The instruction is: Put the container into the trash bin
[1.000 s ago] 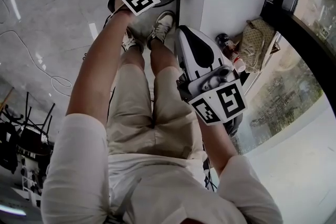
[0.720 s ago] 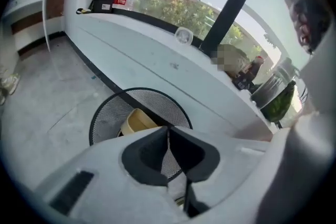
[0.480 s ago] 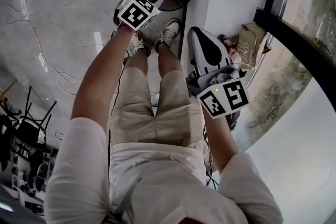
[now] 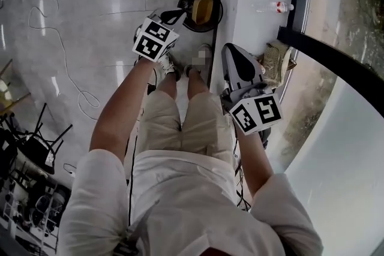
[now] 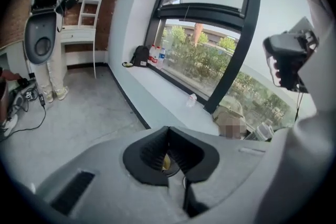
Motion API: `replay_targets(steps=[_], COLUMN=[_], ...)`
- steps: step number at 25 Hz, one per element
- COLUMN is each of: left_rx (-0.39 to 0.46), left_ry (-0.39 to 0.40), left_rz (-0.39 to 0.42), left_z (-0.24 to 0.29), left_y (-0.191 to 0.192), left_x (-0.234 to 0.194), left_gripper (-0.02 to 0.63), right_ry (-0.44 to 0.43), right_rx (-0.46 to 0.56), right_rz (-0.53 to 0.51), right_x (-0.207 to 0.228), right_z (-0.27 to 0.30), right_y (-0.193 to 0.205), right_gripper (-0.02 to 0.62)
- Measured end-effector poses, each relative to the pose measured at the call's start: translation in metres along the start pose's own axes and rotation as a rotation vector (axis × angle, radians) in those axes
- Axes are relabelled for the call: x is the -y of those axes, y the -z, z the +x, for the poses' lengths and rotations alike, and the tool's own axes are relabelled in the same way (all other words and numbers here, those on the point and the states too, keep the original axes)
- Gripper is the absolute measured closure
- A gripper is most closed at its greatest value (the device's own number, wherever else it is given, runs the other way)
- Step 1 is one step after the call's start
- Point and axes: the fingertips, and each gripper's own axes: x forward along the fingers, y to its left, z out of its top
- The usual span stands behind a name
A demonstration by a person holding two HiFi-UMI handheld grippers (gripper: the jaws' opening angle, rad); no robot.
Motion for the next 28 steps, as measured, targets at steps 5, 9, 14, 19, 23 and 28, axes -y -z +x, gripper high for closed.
replay_targets(steps=[5,9,14,19,23,28], left_rx=[0.167,0.250,0.338,0.448,0.540,0.644], left_ry=[-0.065,-0.108,-0.142,-0.180,-0.226,-0.265], left_rz=[-0.029,-0.032,0.043,0.082,0.121,0.147], left_z=[-0.064,-0.104,-0.155,-0.218,-0.265,-0.328], left_y=[-0.064,-0.105,-0.166,-0.220,-0.259,-0.293], left_x=[0.011,0.022,0.037,0.053,0.071,0.087], left_gripper=[0.588,0.588,0.588,0.588,0.588,0.588], right_ry=[-0.015,-0.018,-0.039,-0.040,-0.056,-0.082], right_rx=[0.040,0.086,0.162,0.235,0.292,0.348], right_rz=[-0.039,-0.073,-0.107,-0.216,-0.224,-0.259], right_x=[-0.020,-0.027,-0.037,-0.053,-0.061,-0.074], right_z=[-0.021,-0.041,-0.063,-0.092,-0.113,-0.133], right_y=[-0.035,-0.072,-0.131,-0.185,-0.217,-0.253], right_gripper=[0.594,0.594,0.594,0.594,0.594,0.594])
